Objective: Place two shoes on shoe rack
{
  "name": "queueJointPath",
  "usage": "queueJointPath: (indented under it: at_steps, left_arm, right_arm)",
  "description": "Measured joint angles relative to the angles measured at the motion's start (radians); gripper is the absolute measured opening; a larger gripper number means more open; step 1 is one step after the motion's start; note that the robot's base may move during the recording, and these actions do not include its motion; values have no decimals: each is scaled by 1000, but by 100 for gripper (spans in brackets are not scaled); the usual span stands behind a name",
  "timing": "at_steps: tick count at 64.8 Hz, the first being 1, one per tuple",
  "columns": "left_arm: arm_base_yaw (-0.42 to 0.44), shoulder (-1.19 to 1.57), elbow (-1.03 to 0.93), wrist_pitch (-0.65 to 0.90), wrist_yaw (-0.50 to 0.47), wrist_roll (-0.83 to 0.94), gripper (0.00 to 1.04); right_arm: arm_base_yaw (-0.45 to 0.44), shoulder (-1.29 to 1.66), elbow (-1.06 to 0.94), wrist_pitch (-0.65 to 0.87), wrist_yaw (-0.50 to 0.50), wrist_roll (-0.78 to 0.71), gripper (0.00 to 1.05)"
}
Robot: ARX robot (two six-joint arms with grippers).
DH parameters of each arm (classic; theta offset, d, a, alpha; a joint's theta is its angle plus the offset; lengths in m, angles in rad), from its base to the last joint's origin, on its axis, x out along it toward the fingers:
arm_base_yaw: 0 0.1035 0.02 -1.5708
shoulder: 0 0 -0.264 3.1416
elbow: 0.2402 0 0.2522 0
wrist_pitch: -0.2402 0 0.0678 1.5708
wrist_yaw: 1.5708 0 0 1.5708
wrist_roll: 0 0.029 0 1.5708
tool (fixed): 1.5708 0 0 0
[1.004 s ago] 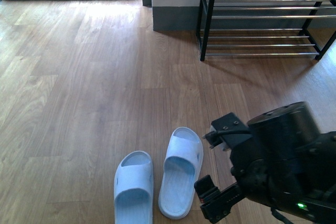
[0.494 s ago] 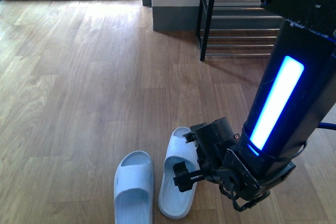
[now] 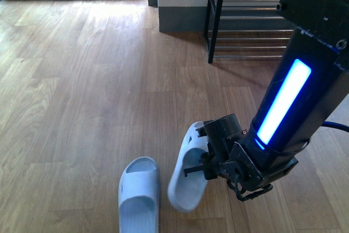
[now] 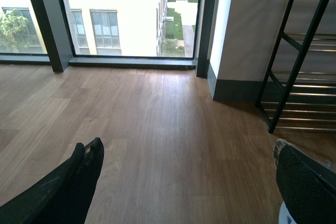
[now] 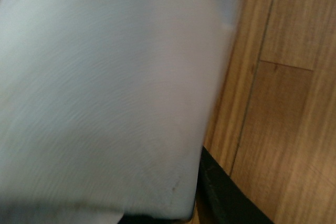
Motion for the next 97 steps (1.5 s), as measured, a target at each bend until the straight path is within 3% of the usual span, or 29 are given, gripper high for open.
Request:
queueJointPath:
  at_steps: [2,13,23,34,42,48,51,97]
  left_arm:
    - [0,0,0,0,0,0,95]
    - [0,0,0,0,0,0,95]
    - [0,0,0,0,0,0,95]
    - [0,0,0,0,0,0,95]
    - [0,0,0,0,0,0,95]
    - [0,0,0,0,0,0,95]
    - [0,0,0,0,0,0,95]
    - [0,0,0,0,3,0,95]
  right_arm:
    - [-6,-33,-44,20,2,2,2]
    - [-40,-271,-264,107,-10,15,1]
    - [-145,-790,-619,159,-115,11,1]
    - [-294,-1282,-872,21,-258,-17,1]
    - [-418,-1592,-974,-110,-385,-61,1]
    - [-559,-1851,-1034,-257,-539,-102,1]
    - [-592,-1915,-1048,-275,-554,-113,1]
    - [-608,-1941,-1051,-280,-562,-132,1]
